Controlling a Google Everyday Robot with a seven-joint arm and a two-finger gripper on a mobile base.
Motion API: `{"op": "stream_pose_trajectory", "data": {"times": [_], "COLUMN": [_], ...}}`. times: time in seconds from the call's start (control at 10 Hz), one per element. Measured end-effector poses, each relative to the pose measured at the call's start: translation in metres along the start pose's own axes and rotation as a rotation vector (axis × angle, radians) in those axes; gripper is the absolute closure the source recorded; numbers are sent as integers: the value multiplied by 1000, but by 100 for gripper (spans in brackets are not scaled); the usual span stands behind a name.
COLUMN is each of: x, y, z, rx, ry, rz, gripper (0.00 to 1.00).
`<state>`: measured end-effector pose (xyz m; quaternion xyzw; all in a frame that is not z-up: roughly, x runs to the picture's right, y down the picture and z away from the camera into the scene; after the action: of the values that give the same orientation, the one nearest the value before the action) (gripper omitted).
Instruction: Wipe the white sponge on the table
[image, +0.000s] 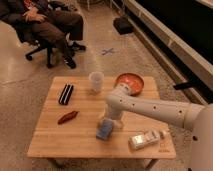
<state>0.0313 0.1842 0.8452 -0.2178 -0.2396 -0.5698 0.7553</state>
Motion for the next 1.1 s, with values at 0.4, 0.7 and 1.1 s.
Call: {"op": "stream_pose_trajectory", "data": {"times": [0.4, 0.7, 1.1], "x": [2, 4, 5], "y": [0, 1, -1], "z": [4, 7, 11], "rx": [-1, -3, -4], "ry": [1, 4, 4], "rz": [-6, -11, -20], "gripper": [20, 20, 20]}}
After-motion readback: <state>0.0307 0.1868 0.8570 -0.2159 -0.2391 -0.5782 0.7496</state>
